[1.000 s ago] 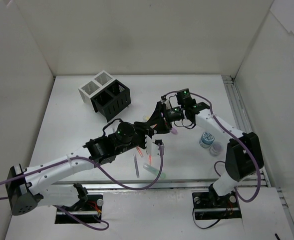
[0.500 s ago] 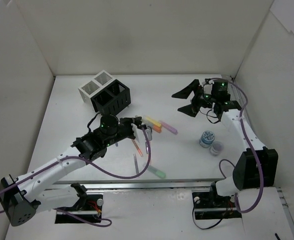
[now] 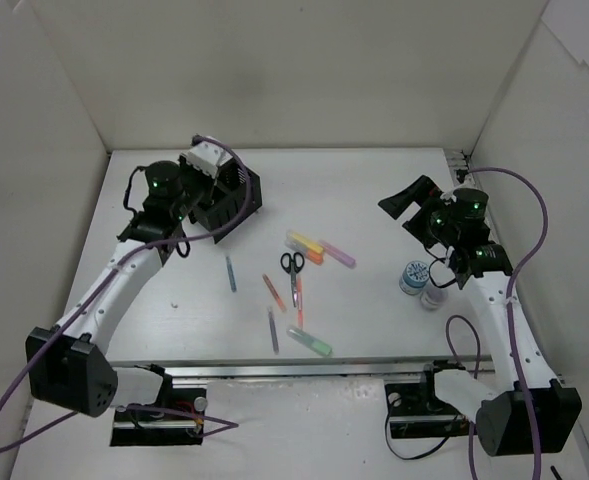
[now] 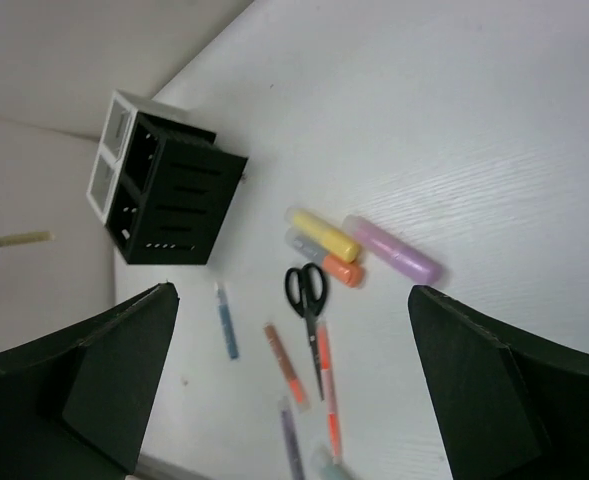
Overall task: Sort the stationery into containers
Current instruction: Place the pen in the storage box.
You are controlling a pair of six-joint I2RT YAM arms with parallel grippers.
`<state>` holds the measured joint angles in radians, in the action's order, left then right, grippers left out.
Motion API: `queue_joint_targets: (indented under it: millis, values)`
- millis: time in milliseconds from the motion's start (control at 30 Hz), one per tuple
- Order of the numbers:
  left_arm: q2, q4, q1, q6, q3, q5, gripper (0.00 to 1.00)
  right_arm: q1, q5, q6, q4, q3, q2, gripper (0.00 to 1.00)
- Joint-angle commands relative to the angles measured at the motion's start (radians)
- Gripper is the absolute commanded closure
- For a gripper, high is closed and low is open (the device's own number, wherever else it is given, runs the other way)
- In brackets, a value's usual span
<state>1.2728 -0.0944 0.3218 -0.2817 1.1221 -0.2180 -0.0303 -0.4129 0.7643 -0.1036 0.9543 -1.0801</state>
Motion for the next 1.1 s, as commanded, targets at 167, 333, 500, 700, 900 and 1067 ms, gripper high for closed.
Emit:
queue_joint_targets:
  millis: [167,333,500,700,900,1067]
  values:
    - [0.213,-0.088,-0.19,0.334,0.189,-0.056,1.0,-0.023,0.235,-0.189,0.01,-0.04,0.042,0.02]
    - [0.283,-0.085,-0.201,0.358,0.2,-0.074,1.0,-0.025,0.261,-0.197,-0.002,-0.048,0.013,0.02]
    - [0.321,-0.084,-0.201,0.372,0.163,-0.023,0.99,-0.026,0.253,-0.195,-0.002,-0.054,-0.024,0.02]
    - [0.398,-0.031,-0.201,0.397,0.202,-0.004,0.9,-0.026,0.252,-0.192,-0.005,-0.06,-0.04,0.02]
    - [0.418,-0.002,-0.201,0.4,0.2,-0.011,0.78,-0.025,0.26,-0.2,-0.01,-0.072,-0.03,0.02]
    - [0.407,0.045,-0.182,0.383,0.202,0.019,0.57,-0.025,0.252,-0.207,-0.022,-0.078,-0.017,0.02]
